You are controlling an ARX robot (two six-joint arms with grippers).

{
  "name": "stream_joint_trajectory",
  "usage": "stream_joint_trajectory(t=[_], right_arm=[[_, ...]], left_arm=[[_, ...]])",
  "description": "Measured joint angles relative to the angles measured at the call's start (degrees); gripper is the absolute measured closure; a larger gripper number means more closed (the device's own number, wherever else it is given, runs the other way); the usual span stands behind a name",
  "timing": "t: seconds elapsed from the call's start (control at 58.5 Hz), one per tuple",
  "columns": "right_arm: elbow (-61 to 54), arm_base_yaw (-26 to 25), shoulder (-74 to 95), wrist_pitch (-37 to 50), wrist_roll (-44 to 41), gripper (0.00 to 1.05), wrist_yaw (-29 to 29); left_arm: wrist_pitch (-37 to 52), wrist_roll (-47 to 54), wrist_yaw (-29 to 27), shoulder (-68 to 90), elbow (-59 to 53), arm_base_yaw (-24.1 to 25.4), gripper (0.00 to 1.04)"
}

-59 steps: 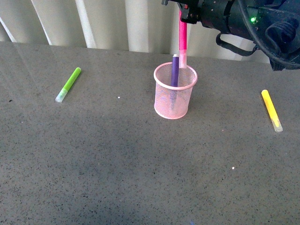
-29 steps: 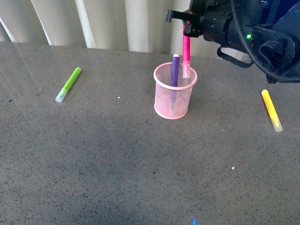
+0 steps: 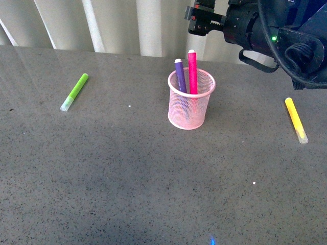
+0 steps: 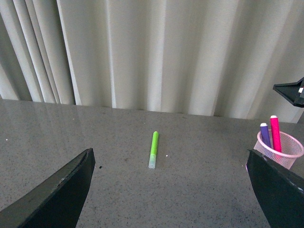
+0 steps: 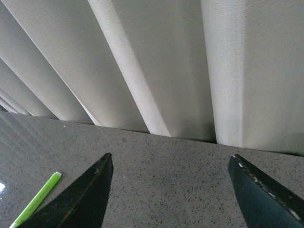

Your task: Insert purple and pink pens into pink cup

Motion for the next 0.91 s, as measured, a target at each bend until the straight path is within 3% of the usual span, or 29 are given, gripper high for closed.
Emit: stream_joint_trajectory(t=[0.171,0.495,0.717,0.905], right_arm=[[-0.02,-0.79,0.0,0.0,0.15,0.05,-0.02],[-7.43,-3.74,-5.4,5.05,1.9,0.07,-0.66],[-31.08,-17.86,-34.05,9.07,-6.1,0.07,1.9],[-46.01,-35.93,-64.85,0.35,-8.11,0.07,-8.83]], left_arm=[[0.0,0.0,0.0,0.0,0.0,0.0,0.07],[0.0,0.0,0.0,0.0,0.0,0.0,0.07],[0.0,0.0,-0.02,0.0,0.0,0.0,0.07],[0.0,0.0,0.0,0.0,0.0,0.0,0.07]])
